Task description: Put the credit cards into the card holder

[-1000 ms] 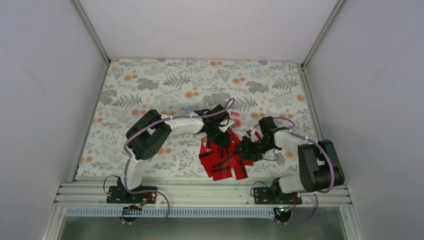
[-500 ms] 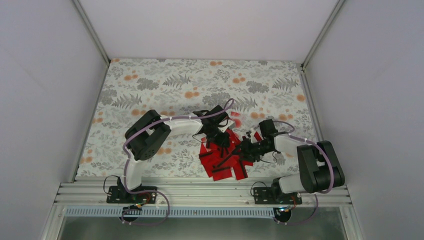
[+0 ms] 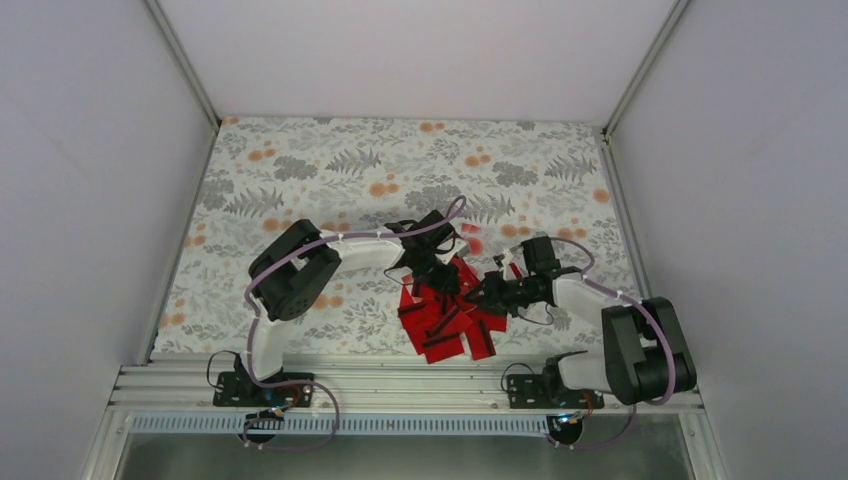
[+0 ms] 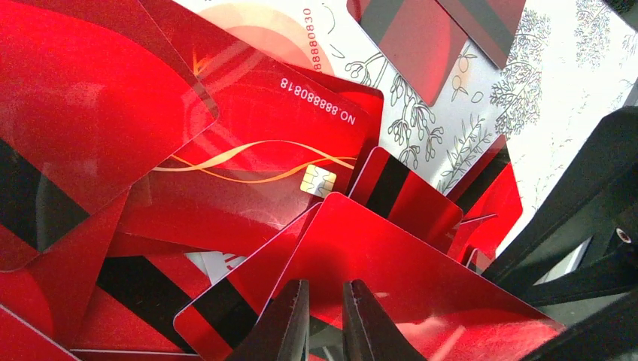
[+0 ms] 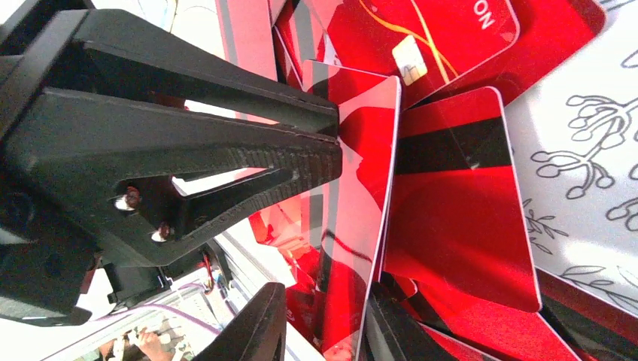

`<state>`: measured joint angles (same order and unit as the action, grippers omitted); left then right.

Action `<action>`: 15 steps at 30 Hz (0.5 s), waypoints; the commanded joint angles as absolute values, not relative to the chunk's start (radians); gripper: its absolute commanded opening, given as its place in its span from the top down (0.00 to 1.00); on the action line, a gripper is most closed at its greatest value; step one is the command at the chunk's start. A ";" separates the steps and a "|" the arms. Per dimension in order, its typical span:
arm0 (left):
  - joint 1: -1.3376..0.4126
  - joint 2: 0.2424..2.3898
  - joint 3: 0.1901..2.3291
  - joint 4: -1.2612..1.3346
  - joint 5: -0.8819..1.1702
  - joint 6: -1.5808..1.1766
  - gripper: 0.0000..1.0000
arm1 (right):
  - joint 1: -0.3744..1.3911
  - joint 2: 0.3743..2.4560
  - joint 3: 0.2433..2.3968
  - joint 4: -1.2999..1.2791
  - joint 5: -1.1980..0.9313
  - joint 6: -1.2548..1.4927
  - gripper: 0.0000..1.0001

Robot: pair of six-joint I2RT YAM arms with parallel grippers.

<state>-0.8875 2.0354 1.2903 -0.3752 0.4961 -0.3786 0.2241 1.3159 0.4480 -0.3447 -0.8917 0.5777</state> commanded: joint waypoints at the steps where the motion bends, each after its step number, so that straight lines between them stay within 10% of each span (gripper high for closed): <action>1: -0.898 2.085 1.240 -0.437 0.457 -0.387 0.86 | 0.231 1.340 0.435 -0.248 -0.939 0.593 0.75; 15: -0.875 2.066 1.231 -0.422 0.469 -0.404 0.86 | 0.231 1.456 0.466 -0.216 -0.921 0.589 0.96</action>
<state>-0.8787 2.0335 1.2770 -0.3557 0.5159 -0.3893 0.2241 1.4284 0.4416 -0.2729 -0.8906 0.6014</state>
